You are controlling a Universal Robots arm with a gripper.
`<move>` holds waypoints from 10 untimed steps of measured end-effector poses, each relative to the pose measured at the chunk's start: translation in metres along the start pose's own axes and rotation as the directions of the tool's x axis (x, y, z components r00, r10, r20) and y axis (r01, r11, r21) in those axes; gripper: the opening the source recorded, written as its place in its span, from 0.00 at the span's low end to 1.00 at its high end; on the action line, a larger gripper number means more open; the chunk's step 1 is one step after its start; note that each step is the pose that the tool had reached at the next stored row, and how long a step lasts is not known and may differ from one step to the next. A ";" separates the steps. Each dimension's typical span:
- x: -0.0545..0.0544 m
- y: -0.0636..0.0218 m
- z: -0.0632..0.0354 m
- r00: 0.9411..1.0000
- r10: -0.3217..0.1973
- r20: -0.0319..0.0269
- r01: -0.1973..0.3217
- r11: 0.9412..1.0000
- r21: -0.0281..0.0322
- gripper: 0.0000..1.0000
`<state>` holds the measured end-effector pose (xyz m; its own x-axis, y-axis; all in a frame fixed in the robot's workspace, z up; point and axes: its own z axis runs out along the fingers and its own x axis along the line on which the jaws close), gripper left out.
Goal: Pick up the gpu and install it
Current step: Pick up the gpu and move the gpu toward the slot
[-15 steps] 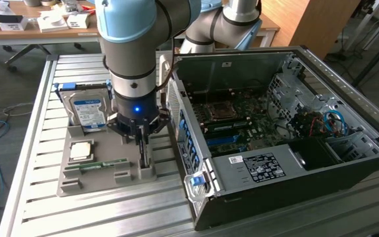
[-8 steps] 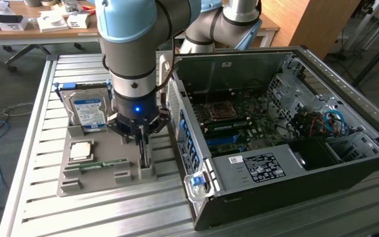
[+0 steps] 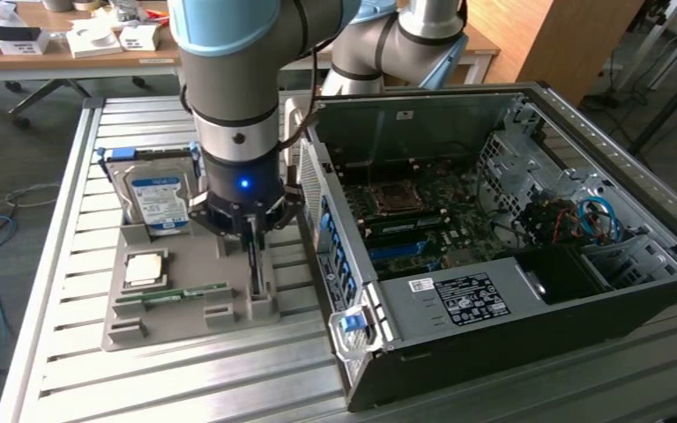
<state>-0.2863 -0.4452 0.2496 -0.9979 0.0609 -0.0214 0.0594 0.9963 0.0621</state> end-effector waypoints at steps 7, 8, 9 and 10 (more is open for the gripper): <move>-0.001 0.0015 -0.0240 1.000 0.000 0.000 0.000 1.000 -0.001 0.26; -0.001 0.0018 -0.0282 1.000 0.000 0.000 0.000 1.000 -0.001 0.26; -0.001 0.0020 -0.0321 1.000 0.000 0.000 0.000 1.000 -0.001 0.26; -0.001 0.0022 -0.0361 1.000 0.000 0.000 0.000 1.000 -0.001 0.26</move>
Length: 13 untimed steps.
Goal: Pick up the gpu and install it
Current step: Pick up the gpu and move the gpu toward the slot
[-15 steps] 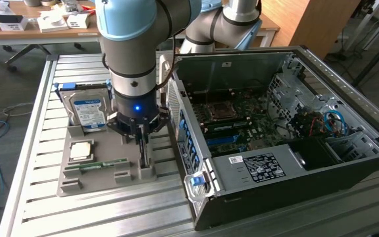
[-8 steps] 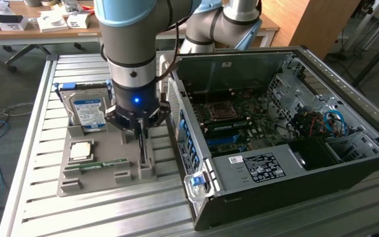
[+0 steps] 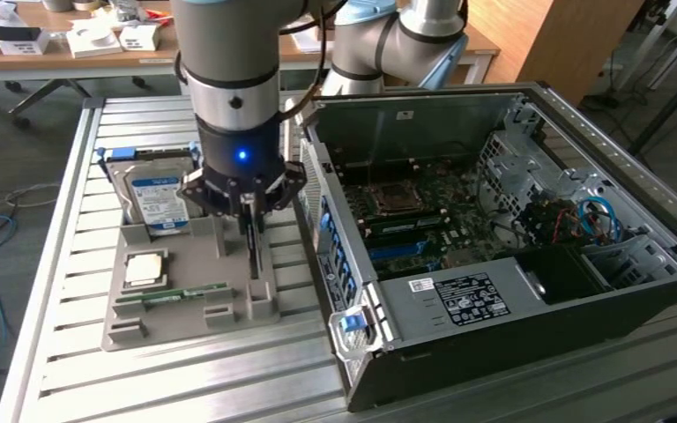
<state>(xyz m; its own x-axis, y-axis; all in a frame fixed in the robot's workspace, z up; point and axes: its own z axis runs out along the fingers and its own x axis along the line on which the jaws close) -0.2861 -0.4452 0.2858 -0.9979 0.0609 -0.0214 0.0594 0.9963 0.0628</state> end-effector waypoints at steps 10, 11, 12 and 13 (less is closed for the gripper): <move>-0.001 0.0024 -0.0375 1.000 0.000 0.001 0.000 1.000 -0.001 0.26; -0.001 0.0026 -0.0410 1.000 0.000 0.001 0.000 1.000 -0.001 0.26; -0.001 0.0028 -0.0450 1.000 0.000 0.001 0.000 1.000 -0.001 0.26; -0.001 0.0031 -0.0486 1.000 0.000 0.001 0.000 1.000 -0.001 0.26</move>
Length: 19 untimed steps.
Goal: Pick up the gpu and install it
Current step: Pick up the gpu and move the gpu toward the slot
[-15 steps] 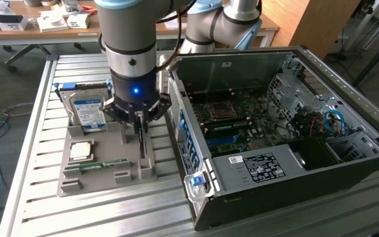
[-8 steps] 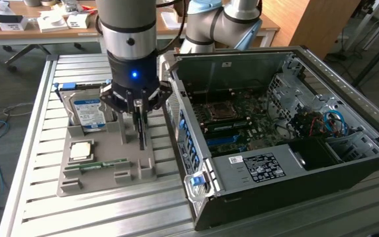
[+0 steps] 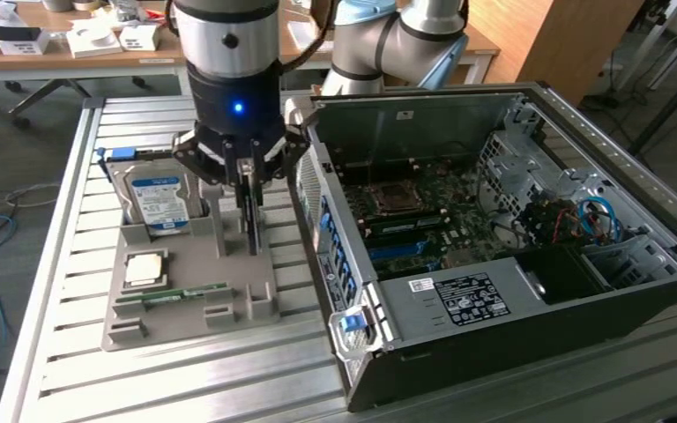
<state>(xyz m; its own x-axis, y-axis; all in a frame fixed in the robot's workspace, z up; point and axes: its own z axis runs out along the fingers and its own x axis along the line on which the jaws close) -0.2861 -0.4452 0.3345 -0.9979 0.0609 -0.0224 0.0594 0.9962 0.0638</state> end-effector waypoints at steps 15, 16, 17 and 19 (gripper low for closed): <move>-0.001 0.0032 -0.0493 1.000 0.000 0.001 0.000 1.000 -0.001 0.26; -0.001 0.0033 -0.0517 1.000 0.000 0.000 0.000 1.000 -0.001 0.26; -0.001 0.0035 -0.0541 1.000 0.000 0.001 0.000 1.000 -0.001 0.26; -0.001 0.0038 -0.0586 1.000 0.000 0.001 0.000 1.000 -0.001 0.26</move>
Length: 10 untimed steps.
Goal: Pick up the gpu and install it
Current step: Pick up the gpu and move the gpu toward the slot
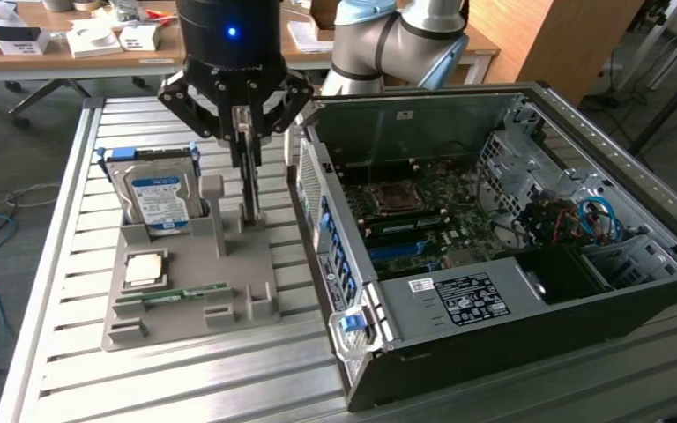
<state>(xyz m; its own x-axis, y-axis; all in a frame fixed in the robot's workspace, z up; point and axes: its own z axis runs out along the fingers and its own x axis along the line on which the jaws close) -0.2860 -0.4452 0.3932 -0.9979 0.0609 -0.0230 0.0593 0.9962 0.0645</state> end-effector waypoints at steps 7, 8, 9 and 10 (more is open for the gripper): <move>-0.001 0.0012 -0.0190 1.000 0.000 0.000 0.000 1.000 0.000 0.26; -0.001 0.0014 -0.0216 1.000 0.000 0.000 0.000 1.000 0.000 0.26; -0.001 0.0016 -0.0245 1.000 0.000 0.000 0.000 1.000 0.000 0.26; -0.001 0.0017 -0.0268 1.000 0.000 0.000 0.000 1.000 0.000 0.26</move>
<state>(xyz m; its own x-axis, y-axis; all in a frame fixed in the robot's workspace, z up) -0.2859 -0.4452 0.4200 -0.9979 0.0609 -0.0229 0.0594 0.9962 0.0645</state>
